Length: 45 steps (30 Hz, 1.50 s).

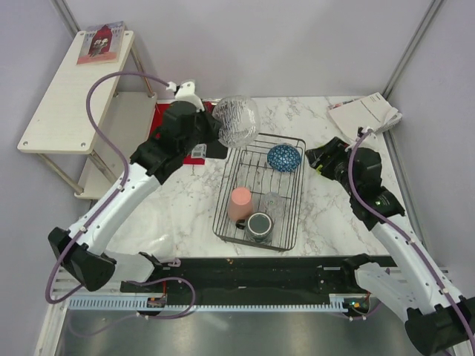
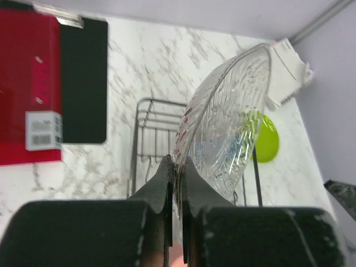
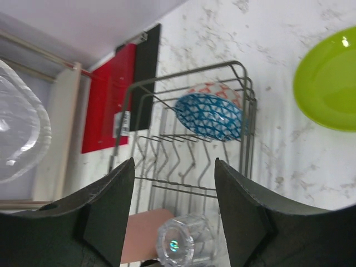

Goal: Unload the mixed dishes from the dish rack
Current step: Pick up the plate from the dish rack, then place the plate at the center of the board.

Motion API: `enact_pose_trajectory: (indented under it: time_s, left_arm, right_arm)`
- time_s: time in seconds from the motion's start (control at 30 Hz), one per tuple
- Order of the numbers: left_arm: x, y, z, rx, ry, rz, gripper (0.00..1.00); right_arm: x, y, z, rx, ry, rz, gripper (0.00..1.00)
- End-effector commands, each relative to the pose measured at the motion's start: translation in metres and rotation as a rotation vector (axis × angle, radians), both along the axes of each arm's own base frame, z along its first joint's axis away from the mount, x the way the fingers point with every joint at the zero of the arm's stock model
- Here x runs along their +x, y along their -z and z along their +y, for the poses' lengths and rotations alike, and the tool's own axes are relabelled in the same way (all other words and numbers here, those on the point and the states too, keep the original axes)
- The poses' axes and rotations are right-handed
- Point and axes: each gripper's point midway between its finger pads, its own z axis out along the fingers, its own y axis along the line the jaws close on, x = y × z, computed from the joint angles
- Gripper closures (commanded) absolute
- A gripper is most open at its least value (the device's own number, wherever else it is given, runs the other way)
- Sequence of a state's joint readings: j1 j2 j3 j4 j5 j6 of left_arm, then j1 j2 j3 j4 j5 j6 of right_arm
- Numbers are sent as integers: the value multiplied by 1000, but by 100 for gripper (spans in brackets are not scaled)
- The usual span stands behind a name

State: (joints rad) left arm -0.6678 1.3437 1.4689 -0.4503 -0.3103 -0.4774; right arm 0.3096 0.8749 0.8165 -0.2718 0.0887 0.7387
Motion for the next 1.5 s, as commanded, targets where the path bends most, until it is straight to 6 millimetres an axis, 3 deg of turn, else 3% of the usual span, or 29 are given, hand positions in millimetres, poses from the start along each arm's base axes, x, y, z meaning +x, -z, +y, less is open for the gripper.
enact_pose_trajectory:
  time_s: [0.0,0.17,0.3,0.43,0.63,0.73,0.83,0.87,0.9,0.93,0.97,1.0,1.1,1.13,1.23,1.27,1.3,1.37,1.47]
  left_arm:
    - [-37,1,-59,-357,413,127,98]
    - [-55,-9,-79,-444,590,134,98]
    - [-62,-7,-83,-465,636,153,98]
    - [-64,2,-84,-466,640,172,98]
    - [-64,14,-87,-471,646,199,98]
    - [-65,13,-89,-476,661,202,98]
    - [-65,14,-91,-475,669,207,98]
    - [-65,14,-91,-469,673,201,98]
    - [-66,12,-90,-464,679,189,98]
    - [-66,11,-89,-457,675,178,96]
    - [-65,10,-87,-438,674,156,87]
    - [-63,7,-84,-425,658,139,55]
    - [-47,8,-56,-356,456,117,1]
    - [-37,5,-37,-337,332,80,1]
    - [-34,10,-11,-350,201,78,1]
    - [-39,1,-1,-366,186,47,1]
    - [-42,7,3,-361,173,50,1]
    - [-51,-1,12,-358,172,2,1]
    - [-61,1,20,-347,172,-24,0]
  right_arm:
    - [-7,-59,20,122,-106,-152,34]
    - [-13,-83,47,229,-245,-247,32]
    - [-10,-79,65,270,-337,-226,32]
    - [-11,-86,69,304,-363,-268,32]
    - [-6,-81,82,323,-421,-251,34]
    - [-2,-67,89,307,-455,-201,46]
    - [4,-48,93,277,-469,-137,70]
    - [5,-46,91,267,-458,-133,89]
    - [8,-45,86,246,-428,-142,98]
    - [8,-43,82,232,-405,-135,100]
    - [8,-50,77,216,-379,-156,100]
    - [14,-52,66,193,-313,-166,100]
    - [18,-54,36,116,-165,-148,100]
    - [21,-45,21,83,-86,-115,100]
    - [33,-26,-20,82,75,-43,100]
    - [34,-13,-31,85,116,-13,100]
    - [36,-8,-45,87,169,-5,100]
    - [37,4,-63,102,265,17,100]
    - [42,27,-95,116,387,73,100]
